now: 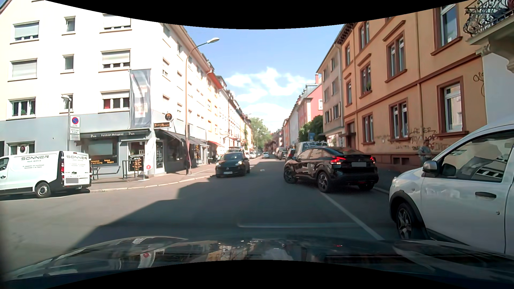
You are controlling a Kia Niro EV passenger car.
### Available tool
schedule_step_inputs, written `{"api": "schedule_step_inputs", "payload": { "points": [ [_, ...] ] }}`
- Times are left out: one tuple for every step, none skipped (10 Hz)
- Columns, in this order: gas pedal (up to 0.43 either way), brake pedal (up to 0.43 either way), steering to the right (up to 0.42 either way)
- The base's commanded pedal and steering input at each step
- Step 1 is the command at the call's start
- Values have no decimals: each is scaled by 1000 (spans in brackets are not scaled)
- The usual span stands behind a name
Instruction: Follow the waypoints while adhering to traffic rules and regulations
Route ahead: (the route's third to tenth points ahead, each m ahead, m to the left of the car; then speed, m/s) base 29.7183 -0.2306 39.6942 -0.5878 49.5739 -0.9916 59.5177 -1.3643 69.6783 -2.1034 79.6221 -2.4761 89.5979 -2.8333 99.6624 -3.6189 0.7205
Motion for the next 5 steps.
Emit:
{"api": "schedule_step_inputs", "payload": {
  "points": [
    [0,159,-6],
    [0,0,-6],
    [0,0,-6],
    [0,0,-6],
    [0,0,-6]
  ]
}}
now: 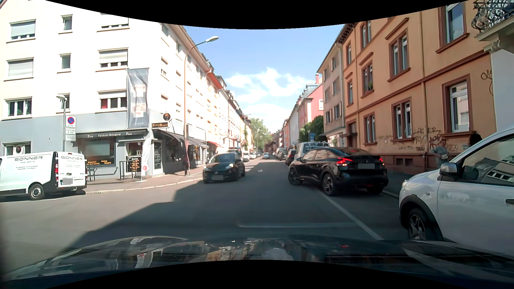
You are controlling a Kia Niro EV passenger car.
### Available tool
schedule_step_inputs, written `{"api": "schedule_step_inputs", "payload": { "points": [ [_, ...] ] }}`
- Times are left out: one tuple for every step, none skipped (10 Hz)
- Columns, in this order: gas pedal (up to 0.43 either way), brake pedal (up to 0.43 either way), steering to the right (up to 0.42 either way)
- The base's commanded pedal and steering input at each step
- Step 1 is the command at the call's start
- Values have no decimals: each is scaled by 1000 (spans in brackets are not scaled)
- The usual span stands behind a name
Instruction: Follow the waypoints while adhering to traffic rules and regulations
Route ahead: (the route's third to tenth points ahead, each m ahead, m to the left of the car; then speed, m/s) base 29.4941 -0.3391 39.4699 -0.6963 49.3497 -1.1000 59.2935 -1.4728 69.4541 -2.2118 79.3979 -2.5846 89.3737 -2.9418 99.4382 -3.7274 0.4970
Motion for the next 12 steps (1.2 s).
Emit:
{"api": "schedule_step_inputs", "payload": {
  "points": [
    [0,0,-6],
    [0,0,-6],
    [0,0,-6],
    [0,0,-6],
    [118,0,-6],
    [197,0,-7],
    [220,0,-9],
    [311,0,-13],
    [339,0,-18],
    [421,0,-24],
    [520,0,-33],
    [579,0,-42]
  ]
}}
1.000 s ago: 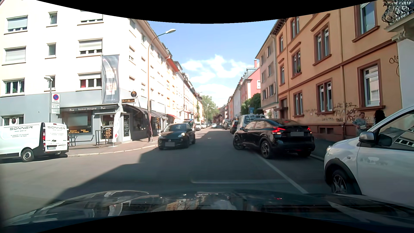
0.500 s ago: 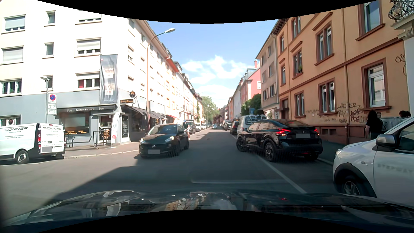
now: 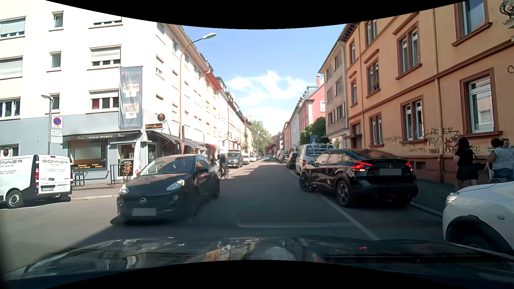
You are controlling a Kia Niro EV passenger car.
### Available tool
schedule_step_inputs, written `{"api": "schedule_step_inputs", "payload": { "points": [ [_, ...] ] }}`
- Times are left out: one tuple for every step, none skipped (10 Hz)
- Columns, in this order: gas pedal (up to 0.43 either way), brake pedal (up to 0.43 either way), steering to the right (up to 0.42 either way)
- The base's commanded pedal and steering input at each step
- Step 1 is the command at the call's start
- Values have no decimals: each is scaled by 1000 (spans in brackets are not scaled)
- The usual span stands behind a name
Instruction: Follow the waypoints while adhering to traffic rules and regulations
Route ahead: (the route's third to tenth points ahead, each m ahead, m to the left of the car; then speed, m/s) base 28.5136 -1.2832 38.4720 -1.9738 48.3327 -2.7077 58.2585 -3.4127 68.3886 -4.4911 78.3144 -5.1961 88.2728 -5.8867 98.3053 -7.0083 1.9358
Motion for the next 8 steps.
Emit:
{"api": "schedule_step_inputs", "payload": {
  "points": [
    [689,0,-53],
    [720,0,-62],
    [681,0,-63],
    [669,0,-63],
    [669,0,-63],
    [669,0,-63],
    [650,0,-63],
    [642,0,-63]
  ]
}}
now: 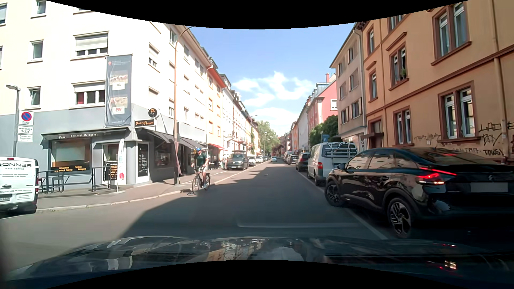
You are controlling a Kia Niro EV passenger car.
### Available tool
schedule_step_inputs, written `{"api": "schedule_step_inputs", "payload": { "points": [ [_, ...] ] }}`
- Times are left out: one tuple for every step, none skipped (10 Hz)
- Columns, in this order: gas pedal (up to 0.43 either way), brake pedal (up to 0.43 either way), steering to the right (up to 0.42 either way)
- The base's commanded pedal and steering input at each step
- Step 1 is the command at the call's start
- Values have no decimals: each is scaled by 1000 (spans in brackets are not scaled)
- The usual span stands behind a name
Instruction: Follow the waypoints while adhering to traffic rules and regulations
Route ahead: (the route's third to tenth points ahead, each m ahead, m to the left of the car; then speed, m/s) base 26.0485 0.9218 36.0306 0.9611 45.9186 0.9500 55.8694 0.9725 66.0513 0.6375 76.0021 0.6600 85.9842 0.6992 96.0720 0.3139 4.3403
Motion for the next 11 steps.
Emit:
{"api": "schedule_step_inputs", "payload": {
  "points": [
    [642,0,-63],
    [630,0,-62],
    [630,0,-61],
    [598,0,-55],
    [480,0,-38],
    [0,0,-21],
    [0,0,1],
    [0,0,10],
    [0,0,12],
    [0,0,12],
    [0,0,16]
  ]
}}
